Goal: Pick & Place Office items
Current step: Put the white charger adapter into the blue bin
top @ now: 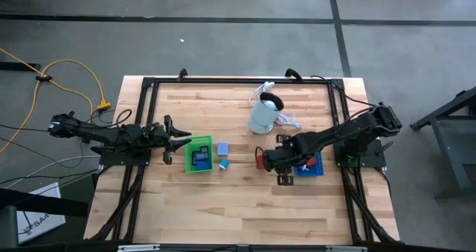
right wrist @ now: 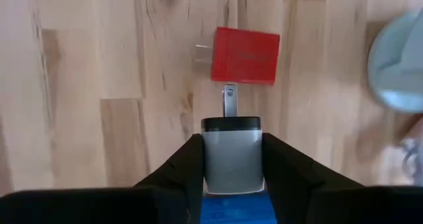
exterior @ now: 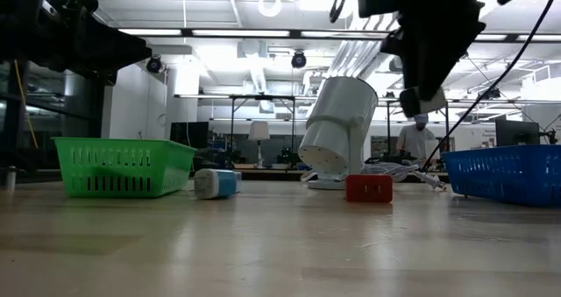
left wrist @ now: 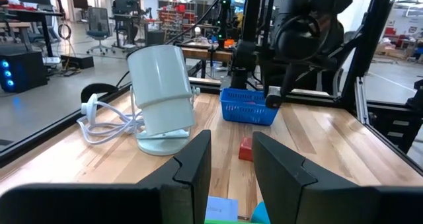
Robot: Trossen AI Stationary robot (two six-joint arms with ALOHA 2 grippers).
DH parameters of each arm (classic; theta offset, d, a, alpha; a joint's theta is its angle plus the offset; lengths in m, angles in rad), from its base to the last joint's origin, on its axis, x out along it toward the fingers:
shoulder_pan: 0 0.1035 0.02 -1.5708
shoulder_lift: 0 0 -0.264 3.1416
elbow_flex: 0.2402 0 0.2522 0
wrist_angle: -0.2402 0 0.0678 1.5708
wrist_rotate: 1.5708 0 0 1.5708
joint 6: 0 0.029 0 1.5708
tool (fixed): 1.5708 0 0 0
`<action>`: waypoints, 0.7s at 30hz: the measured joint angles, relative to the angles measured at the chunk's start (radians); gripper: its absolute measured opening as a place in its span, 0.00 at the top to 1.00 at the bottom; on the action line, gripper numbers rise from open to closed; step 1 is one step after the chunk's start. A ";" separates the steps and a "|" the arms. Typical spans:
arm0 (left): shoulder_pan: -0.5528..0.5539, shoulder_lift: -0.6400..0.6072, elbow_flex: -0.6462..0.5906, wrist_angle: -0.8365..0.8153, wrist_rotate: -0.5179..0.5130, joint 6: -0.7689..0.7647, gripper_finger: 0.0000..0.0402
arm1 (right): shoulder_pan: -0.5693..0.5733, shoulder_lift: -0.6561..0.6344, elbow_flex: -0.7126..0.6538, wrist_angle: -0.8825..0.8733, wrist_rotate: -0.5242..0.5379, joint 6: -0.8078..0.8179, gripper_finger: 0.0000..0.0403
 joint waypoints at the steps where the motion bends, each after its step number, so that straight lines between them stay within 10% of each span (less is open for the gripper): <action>1: 0.000 0.000 0.000 0.000 0.000 0.000 0.74 | -0.001 -0.007 0.000 -0.013 0.002 0.019 0.71; 21: 0.000 0.005 0.000 -0.001 0.000 0.000 0.74 | -0.005 -0.336 -0.334 0.097 0.091 0.392 0.70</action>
